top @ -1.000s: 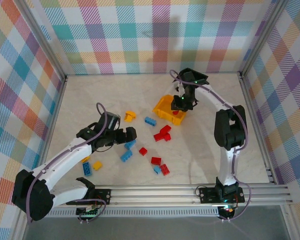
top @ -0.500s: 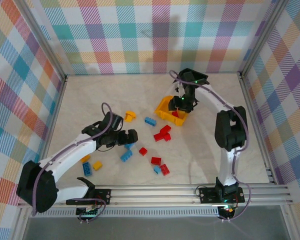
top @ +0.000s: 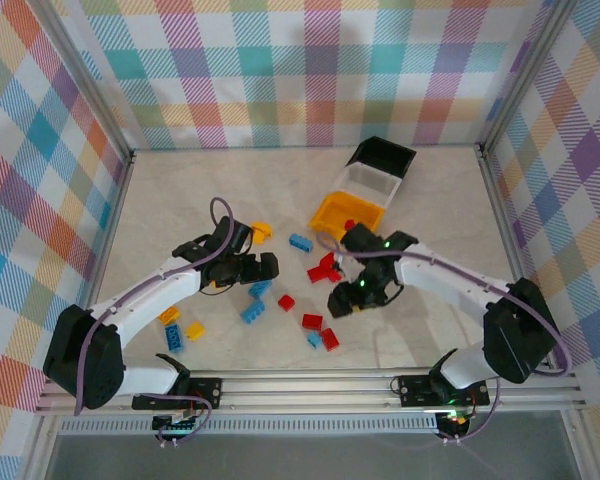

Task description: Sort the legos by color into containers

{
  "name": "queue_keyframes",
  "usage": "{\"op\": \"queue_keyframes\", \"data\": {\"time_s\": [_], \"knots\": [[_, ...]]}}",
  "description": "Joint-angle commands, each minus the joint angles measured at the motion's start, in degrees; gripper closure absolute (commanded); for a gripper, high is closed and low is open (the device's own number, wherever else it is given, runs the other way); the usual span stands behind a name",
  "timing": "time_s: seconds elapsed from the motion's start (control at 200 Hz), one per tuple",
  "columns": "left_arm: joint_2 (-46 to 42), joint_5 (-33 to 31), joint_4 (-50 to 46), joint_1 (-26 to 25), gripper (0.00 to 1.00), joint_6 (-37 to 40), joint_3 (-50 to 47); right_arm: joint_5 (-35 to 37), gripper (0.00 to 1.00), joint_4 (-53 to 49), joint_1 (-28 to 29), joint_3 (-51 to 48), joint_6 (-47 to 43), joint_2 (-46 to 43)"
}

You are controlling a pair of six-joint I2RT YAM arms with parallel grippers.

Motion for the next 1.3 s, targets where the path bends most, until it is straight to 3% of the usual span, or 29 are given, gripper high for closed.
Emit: {"op": "queue_keyframes", "data": {"time_s": [0.0, 0.175, 0.4, 0.92, 1.295], "knots": [[-2.3, -0.9, -0.5, -0.2, 0.00, -1.3, -2.0, 0.8, 0.37, 1.3, 4.1, -3.3, 2.0, -1.8], [-5.1, -1.2, -0.5, -0.2, 0.00, -2.7, -3.8, 3.3, 0.37, 4.0, 11.2, -7.6, 4.0, -0.8], [-6.2, -1.6, -1.1, -0.1, 0.00, -3.5, -4.7, 6.0, 0.35, 7.6, 15.7, -8.6, 6.8, 2.1], [-9.8, -3.0, -2.9, 0.0, 0.00, -5.7, -6.8, 12.7, 0.33, 10.7, 17.2, -3.1, 6.2, 12.8], [-11.0, -3.3, -3.6, -0.1, 0.00, -6.9, -7.5, 19.3, 0.37, 11.1, 19.0, -0.6, 7.6, 12.3]]}}
